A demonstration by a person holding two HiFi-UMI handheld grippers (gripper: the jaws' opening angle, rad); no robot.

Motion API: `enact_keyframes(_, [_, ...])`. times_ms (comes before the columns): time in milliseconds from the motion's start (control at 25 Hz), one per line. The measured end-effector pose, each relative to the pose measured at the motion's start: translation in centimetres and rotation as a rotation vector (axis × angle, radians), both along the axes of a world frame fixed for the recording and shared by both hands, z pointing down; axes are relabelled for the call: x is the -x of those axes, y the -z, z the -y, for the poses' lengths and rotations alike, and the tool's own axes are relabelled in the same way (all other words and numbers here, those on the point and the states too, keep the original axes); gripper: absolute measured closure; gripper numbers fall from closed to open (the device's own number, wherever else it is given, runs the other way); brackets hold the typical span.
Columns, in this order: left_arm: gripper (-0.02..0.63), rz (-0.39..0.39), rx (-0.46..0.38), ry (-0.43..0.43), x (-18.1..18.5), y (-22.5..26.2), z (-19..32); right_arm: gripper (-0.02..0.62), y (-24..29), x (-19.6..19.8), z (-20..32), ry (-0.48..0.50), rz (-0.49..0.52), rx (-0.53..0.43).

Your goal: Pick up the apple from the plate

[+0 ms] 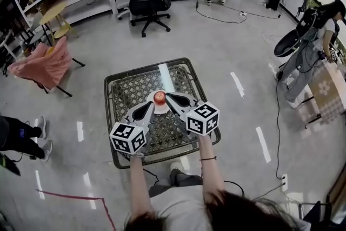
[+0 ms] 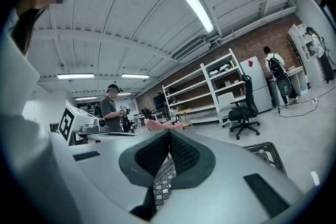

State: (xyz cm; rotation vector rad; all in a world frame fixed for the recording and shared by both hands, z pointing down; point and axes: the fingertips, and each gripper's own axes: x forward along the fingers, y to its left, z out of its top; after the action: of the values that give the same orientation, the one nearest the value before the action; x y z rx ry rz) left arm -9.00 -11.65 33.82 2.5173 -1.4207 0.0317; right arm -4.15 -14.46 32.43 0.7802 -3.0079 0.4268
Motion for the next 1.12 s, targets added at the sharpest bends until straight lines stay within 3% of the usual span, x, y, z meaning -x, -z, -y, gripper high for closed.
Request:
enact_keyframes(880, [0.596, -0.034, 0.055, -0.025, 1.6, -3.5, 2.6, 0.586, -4.4, 1.4, 2.4, -0.066, -0.033, 0.107])
enact_keyframes(1120, [0.596, -0.023, 0.088, -0.006, 1.9, -5.0, 3.7, 0.586, -5.7, 1.8, 2.8, -0.04, -0.05, 0.114])
